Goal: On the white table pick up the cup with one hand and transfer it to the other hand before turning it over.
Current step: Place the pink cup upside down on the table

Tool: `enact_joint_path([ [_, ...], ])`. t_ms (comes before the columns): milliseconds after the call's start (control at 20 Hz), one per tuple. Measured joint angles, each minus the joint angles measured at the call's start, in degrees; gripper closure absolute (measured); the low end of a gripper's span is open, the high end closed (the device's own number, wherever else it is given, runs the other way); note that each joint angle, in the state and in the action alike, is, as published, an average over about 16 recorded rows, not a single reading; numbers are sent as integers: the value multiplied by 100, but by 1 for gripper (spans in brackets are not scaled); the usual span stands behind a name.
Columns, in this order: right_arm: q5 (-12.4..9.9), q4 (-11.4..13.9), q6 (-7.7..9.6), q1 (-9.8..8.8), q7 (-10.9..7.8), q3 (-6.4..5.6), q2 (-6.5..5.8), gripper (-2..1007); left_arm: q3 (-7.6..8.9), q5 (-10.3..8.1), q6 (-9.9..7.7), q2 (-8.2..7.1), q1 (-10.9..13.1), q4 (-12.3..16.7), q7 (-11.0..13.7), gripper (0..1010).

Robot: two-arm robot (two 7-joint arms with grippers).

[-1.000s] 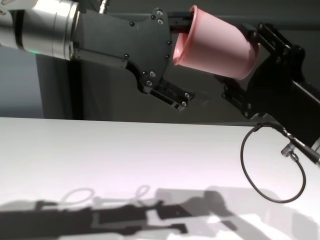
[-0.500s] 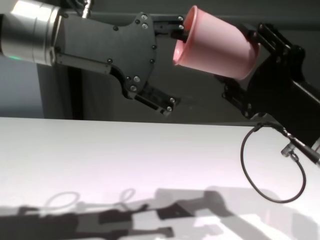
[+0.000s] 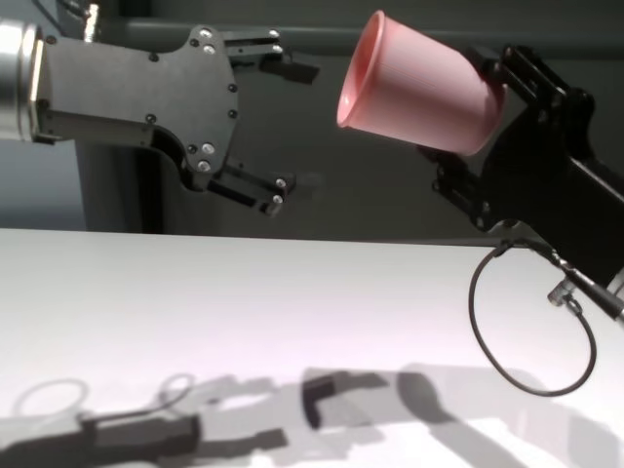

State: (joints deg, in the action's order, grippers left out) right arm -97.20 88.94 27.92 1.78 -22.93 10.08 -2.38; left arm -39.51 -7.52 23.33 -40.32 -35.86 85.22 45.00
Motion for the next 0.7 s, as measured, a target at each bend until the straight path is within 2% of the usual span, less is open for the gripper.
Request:
enact_joint_path([
  [350, 0, 0, 0, 0, 0, 0, 0, 254, 306, 83, -584, -218, 420, 339, -555, 9],
  [700, 0, 0, 0, 0, 0, 0, 0, 254, 587, 295, -1307, -316, 769, 648, -1184, 9],
])
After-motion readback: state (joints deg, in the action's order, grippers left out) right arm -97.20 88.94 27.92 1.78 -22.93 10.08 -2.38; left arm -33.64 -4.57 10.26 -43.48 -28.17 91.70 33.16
